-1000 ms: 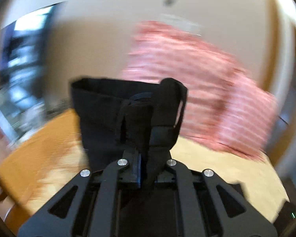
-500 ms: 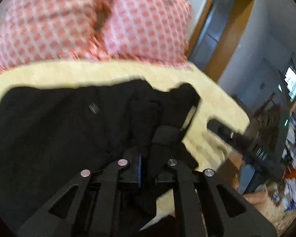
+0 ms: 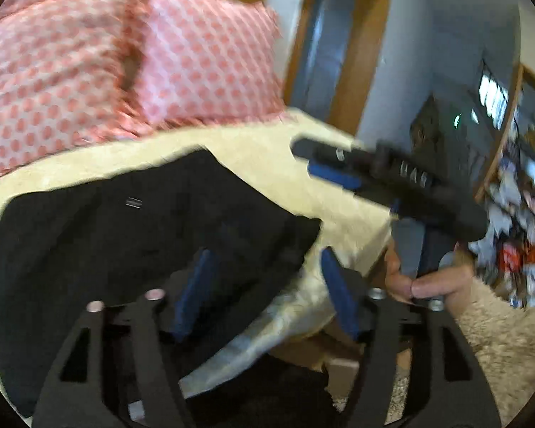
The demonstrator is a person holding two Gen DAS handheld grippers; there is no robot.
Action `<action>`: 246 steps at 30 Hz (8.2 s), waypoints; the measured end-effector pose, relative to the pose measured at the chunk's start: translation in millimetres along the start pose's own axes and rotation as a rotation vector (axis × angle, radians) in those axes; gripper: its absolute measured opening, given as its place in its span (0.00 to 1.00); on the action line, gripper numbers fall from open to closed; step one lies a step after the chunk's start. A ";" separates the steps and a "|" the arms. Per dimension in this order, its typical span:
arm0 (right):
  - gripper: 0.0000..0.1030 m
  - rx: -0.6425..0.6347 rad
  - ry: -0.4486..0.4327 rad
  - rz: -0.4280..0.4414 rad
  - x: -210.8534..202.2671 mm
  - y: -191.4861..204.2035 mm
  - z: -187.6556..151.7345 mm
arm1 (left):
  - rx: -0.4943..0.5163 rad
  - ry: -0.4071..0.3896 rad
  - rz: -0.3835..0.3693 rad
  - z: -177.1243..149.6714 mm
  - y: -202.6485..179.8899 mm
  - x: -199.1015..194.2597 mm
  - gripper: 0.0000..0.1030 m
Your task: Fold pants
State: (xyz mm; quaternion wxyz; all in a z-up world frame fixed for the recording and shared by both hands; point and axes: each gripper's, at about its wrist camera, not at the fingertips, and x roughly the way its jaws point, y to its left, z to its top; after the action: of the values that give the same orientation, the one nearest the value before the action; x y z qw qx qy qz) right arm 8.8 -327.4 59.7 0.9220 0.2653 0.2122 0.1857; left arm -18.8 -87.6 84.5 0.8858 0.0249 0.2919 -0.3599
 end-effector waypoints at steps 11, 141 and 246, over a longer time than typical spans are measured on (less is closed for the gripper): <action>0.82 -0.114 0.311 0.012 78.9 31.8 -33.6 | -0.337 0.105 0.482 -37.5 121.4 -6.2 0.83; 0.99 -0.387 0.205 -0.469 96.8 73.1 -85.2 | -0.214 0.028 0.617 -56.0 122.4 -15.8 0.98; 0.99 -0.389 0.203 -0.468 96.6 72.6 -85.5 | -0.229 0.045 0.618 -53.5 128.0 -15.4 0.98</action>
State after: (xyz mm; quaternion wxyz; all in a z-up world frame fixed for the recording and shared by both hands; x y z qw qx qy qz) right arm 31.6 -191.0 6.9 0.9472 0.0082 0.3189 0.0312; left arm 29.2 30.3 27.2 0.9434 0.0204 0.3288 -0.0384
